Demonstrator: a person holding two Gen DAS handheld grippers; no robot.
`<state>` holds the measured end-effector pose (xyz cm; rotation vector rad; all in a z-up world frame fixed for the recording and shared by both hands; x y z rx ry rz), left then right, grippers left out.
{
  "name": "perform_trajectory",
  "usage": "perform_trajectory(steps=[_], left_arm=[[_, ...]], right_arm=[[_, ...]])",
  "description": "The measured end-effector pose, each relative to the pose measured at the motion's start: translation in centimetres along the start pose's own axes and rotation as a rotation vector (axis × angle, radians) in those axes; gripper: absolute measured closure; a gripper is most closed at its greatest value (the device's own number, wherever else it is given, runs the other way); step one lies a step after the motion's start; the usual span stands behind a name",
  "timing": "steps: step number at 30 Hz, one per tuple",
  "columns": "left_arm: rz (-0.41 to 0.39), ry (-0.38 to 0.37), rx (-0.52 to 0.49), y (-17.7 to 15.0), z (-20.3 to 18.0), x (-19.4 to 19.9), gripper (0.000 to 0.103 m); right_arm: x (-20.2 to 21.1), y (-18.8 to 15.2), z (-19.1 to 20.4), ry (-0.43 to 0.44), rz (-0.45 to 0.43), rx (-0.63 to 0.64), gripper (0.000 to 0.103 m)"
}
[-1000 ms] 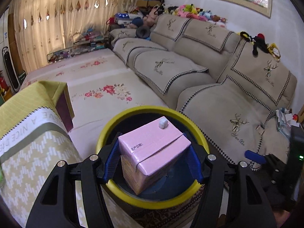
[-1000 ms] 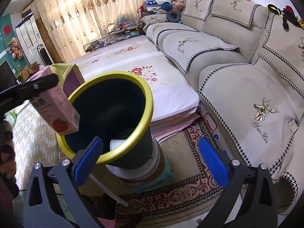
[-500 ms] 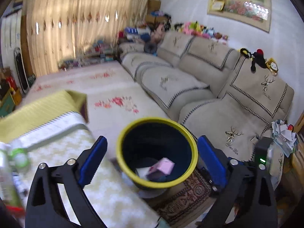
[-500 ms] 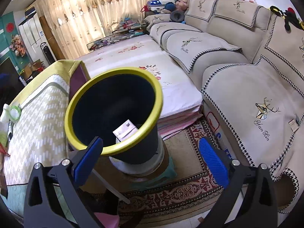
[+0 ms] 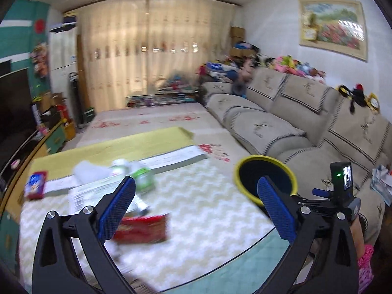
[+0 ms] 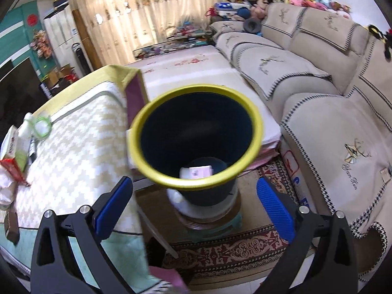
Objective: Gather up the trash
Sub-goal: 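Carry the carton over the bin and open the left tool, then grasp the brown plastic container with the right tool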
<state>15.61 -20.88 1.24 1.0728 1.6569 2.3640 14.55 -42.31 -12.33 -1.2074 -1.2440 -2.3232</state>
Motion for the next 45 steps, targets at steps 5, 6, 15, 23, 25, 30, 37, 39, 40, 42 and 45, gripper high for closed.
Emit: perform_trajectory(steps=[5, 6, 15, 23, 25, 30, 37, 39, 40, 42, 45], left_arm=[[0.031, 0.097, 0.045, -3.7, 4.7, 3.7, 0.005], [0.036, 0.113, 0.055, -4.3, 5.4, 4.2, 0.005], [0.082, 0.297, 0.2, -10.9, 13.4, 9.1, 0.005], [0.056, 0.331, 0.237, -12.5, 14.9, 11.5, 0.005], [0.054, 0.337, 0.235, -12.7, 14.9, 12.1, 0.005], [0.058, 0.343, 0.244, -12.8, 14.8, 12.3, 0.005], [0.067, 0.338, 0.253, -13.2, 14.7, 12.0, 0.005], [0.072, 0.337, 0.254, -13.4, 14.6, 11.8, 0.005], [0.075, 0.335, 0.256, -13.5, 14.6, 11.6, 0.005], [0.082, 0.328, 0.258, -13.6, 14.5, 11.2, 0.005], [0.088, 0.32, 0.253, -13.5, 14.3, 10.7, 0.005]], right_arm=[[0.2, -2.0, 5.2, 0.064, 0.035, 0.092, 0.007], [0.3, -2.6, 6.5, 0.083, 0.046, 0.112, 0.007], [3.0, -8.9, 18.2, 0.316, 0.161, 0.323, 0.006], [6.1, -16.1, 27.1, 0.468, 0.236, 0.507, 0.006], [6.0, -17.9, 28.2, 0.486, 0.263, 0.535, 0.006], [5.3, -20.3, 29.8, 0.487, 0.29, 0.565, 0.012], [3.4, -21.6, 30.9, 0.444, 0.296, 0.58, 0.024], [3.4, -21.5, 30.9, 0.435, 0.271, 0.583, 0.038], [3.3, -21.4, 31.0, 0.439, 0.269, 0.578, 0.04], [3.3, -21.1, 30.7, 0.457, 0.282, 0.564, 0.041], [3.4, -20.9, 30.6, 0.461, 0.274, 0.565, 0.041]])
Point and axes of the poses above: each gripper's, at about its wrist camera, not at the fingertips, and x roughly against the way its jaws point, z to its left, y to its top, the point moved 2 cm from there along -x, roughly the way its jaws point, and after that the axes turned 15 degrees about -x, right-handed, at the moved point
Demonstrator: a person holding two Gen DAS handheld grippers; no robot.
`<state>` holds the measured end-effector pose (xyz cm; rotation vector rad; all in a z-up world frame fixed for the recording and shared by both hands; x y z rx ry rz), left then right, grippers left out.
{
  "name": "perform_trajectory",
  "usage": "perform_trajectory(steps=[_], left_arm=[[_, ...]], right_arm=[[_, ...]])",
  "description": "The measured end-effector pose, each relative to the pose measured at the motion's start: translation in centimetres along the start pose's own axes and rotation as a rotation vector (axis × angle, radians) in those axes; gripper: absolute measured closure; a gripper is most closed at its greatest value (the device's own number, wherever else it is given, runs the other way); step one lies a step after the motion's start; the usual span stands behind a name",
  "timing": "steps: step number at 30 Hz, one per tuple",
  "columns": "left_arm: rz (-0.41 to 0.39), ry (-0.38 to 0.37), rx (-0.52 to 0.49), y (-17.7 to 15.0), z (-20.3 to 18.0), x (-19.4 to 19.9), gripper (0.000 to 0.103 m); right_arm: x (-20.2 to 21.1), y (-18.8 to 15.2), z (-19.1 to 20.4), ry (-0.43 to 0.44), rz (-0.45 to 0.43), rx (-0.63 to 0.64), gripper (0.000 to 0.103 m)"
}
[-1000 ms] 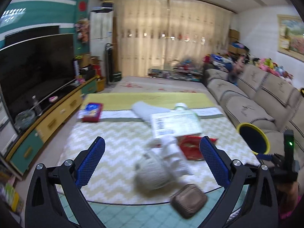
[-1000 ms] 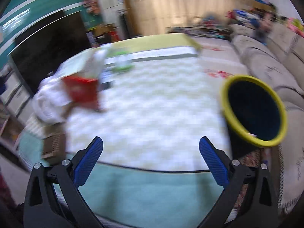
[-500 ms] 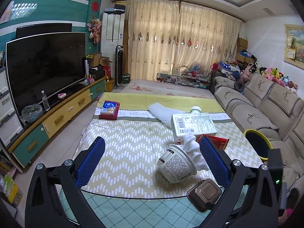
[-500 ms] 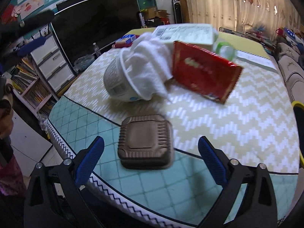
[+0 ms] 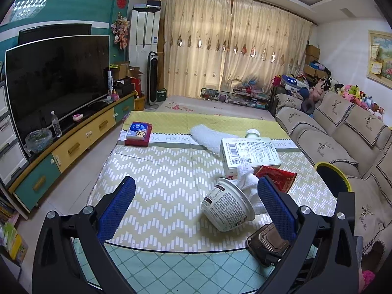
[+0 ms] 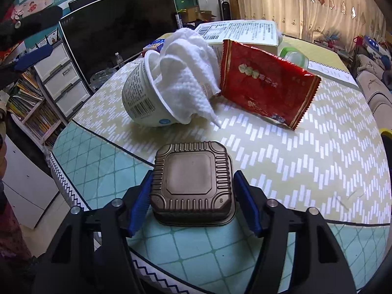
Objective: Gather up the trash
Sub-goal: 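Grasp the brown plastic container with the right tool, then drop the brown container into the bin by opening the right tool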
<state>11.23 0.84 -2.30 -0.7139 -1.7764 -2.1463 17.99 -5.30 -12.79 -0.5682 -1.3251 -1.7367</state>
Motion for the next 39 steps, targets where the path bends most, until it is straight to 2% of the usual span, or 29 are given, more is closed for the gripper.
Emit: perform_trajectory(steps=[6, 11, 16, 21, 26, 32, 36, 37, 38, 39], left_arm=[[0.012, -0.006, -0.009, -0.2, -0.6, -0.7, 0.005], [0.02, -0.011, -0.013, -0.2, -1.0, -1.3, 0.005], [0.028, -0.02, -0.021, -0.1, -1.8, -2.1, 0.005], [0.04, -0.042, -0.029, 0.0, -2.7, -3.1, 0.005], [0.056, -0.06, -0.05, 0.4, -4.0, -4.1, 0.005], [0.082, -0.075, -0.082, 0.9, -5.9, -5.7, 0.005], [0.079, -0.094, -0.085, 1.3, -6.5, -6.4, 0.005], [0.076, -0.098, -0.087, 1.4, -6.6, -6.6, 0.005], [0.075, -0.1, -0.088, 1.4, -6.6, -6.7, 0.005], [0.077, -0.102, -0.091, 1.5, -6.8, -7.0, 0.005]], right_arm=[[2.0, 0.6, -2.6, -0.009, -0.044, -0.038, 0.041], [4.1, 1.8, -7.0, -0.069, -0.112, -0.111, 0.041], [7.3, 3.1, -14.4, -0.184, -0.205, -0.248, 0.041], [10.5, 3.6, -22.9, -0.339, -0.293, -0.39, 0.04], [10.2, 4.2, -30.6, -0.474, -0.287, -0.481, 0.04], [8.3, 5.3, -36.8, -0.529, -0.257, -0.562, 0.04], [7.6, 6.2, -39.6, -0.559, -0.247, -0.586, 0.039], [7.4, 6.4, -40.0, -0.569, -0.245, -0.587, 0.034], [7.4, 6.6, -40.4, -0.574, -0.244, -0.587, 0.021], [7.3, 6.7, -40.6, -0.575, -0.249, -0.588, 0.017]])
Point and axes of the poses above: each gripper's, at about its wrist camera, not at the fingertips, and x roughly against the way its jaws point, z to its left, y to its top, the point moved 2 cm from there along -x, roughly the way its jaws point, and after that the axes turned 15 degrees about -x, right-handed, at the moved point
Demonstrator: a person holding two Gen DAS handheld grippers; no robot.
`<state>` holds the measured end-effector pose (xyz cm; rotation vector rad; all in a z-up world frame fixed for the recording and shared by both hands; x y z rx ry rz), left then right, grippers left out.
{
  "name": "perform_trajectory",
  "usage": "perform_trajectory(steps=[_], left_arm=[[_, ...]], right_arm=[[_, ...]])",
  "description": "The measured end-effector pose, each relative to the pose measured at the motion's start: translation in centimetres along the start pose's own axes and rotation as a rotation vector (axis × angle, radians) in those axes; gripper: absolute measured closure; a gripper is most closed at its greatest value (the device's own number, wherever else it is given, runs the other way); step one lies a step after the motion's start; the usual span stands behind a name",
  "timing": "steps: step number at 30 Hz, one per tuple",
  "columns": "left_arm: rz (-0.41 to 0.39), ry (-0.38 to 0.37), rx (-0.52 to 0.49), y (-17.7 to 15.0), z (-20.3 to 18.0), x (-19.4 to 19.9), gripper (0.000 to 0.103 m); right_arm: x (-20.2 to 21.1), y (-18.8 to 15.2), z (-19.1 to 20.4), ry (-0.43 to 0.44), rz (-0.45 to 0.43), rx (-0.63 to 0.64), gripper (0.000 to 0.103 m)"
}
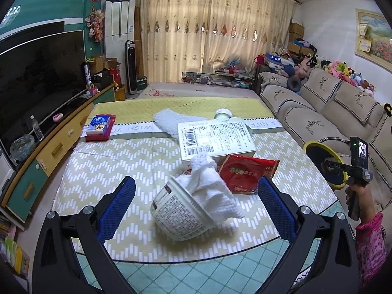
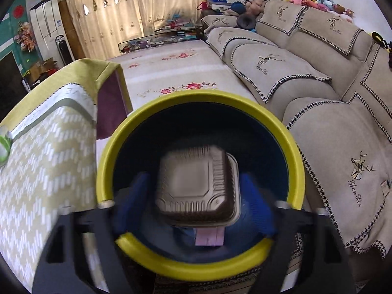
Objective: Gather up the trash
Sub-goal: 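Drop the brown container into the bin by opening the right tool, then pinch the white tissue from the bowl with the left tool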
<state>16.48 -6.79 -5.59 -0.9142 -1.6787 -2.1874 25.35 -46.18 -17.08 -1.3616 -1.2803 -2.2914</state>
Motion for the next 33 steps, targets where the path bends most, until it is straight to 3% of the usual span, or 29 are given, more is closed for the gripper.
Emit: perform_trajectory(steps=[16, 19, 24, 33], left_arm=[[0.014, -0.089, -0.1, 0.5, -1.6, -3.1, 0.005], [-0.002, -0.099, -0.139, 1.1, -2.3, -3.2, 0.011], [0.037, -0.104, -0.18, 1.9, -3.2, -4.9, 0.027], [0.125, -0.039, -0.157, 2.0, -2.2, -7.5, 0.036]], right_arm=[[-0.1, -0.7, 1.7, 0.025, 0.013, 0.017, 0.016], [-0.1, -0.8, 1.8, 0.027, 0.015, 0.016, 0.016], [0.1, -1.0, 2.2, 0.037, 0.019, 0.029, 0.016], [0.5, -0.8, 2.0, 0.04, 0.017, 0.033, 0.016]])
Point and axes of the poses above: each gripper's, at about its wrist camera, not at the fingertips, and x roughly against the way its jaws point, z to its left, y to its top, the point moved 2 cm from there along -x, roughly the way its jaws point, and after that the axes turned 15 degrees about -x, right-handed, at the moved point
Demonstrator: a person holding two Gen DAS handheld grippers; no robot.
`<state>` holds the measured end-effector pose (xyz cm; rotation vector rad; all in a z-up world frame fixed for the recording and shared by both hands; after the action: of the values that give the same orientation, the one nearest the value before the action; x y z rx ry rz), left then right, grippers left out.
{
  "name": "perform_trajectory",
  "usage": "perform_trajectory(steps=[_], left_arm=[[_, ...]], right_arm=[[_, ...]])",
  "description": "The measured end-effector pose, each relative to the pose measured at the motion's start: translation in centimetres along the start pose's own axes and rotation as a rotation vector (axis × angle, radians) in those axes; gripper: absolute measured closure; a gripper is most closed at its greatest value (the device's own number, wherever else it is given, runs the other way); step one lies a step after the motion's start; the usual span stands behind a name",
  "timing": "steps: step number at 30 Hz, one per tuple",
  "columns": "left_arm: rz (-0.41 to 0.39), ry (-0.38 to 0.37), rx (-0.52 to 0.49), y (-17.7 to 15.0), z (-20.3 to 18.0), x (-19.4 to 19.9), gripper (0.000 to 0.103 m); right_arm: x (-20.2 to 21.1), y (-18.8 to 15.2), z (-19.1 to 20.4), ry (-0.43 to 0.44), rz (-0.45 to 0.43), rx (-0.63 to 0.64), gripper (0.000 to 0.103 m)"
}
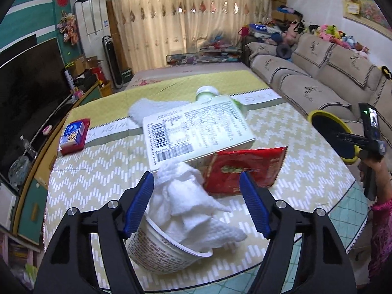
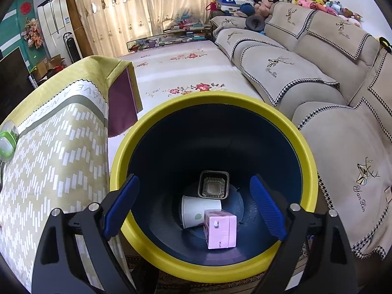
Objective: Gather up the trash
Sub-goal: 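Pinch the white tissue from the bowl with the left tool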
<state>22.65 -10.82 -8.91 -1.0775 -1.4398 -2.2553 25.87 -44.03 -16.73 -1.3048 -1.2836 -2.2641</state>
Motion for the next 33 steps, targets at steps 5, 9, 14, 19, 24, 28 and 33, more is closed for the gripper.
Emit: perform_trajectory(steps=[5, 9, 14, 19, 24, 28, 33], left_arm=[[0.031, -0.014, 0.029, -0.4, 0.7, -0.9, 0.064], [0.018, -0.02, 0.06, -0.2, 1.2, -0.6, 0.091], [-0.02, -0.047, 0.032, 0.7, 0.7, 0.7, 0.093], [-0.083, -0.032, 0.01, 2.6, 0.9, 3.2, 0.093], [-0.134, -0.009, -0.002, 4.5, 1.4, 5.2, 0.093], [-0.161, -0.002, -0.019, 5.7, 1.4, 6.4, 0.093], [-0.198, 0.006, -0.056, 7.2, 1.0, 8.2, 0.093]], right_arm=[[-0.3, -0.2, 0.3, 0.007, 0.012, 0.004, 0.016], [-0.5, -0.2, 0.6, 0.019, 0.017, 0.003, 0.016], [0.1, -0.1, 0.9, 0.033, 0.007, 0.009, 0.016], [0.6, -0.1, 0.9, 0.043, 0.001, 0.008, 0.016], [1.1, -0.2, 0.7, 0.054, -0.001, 0.007, 0.016], [1.3, -0.2, 0.4, 0.056, 0.0, 0.005, 0.016], [2.4, -0.4, 0.8, 0.108, 0.004, 0.011, 0.016]])
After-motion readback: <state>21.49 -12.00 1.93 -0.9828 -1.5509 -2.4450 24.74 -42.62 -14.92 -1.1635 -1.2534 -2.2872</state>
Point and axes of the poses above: each gripper's, at about its wrist camera, not at the fingertips, and x roughly against the way its jaws point, z to its left, y to its top, the point moved 2 cm from there along -x, roughly the way its jaws point, and after that the axes turned 15 degrees about -x, right-handed, at the moved point
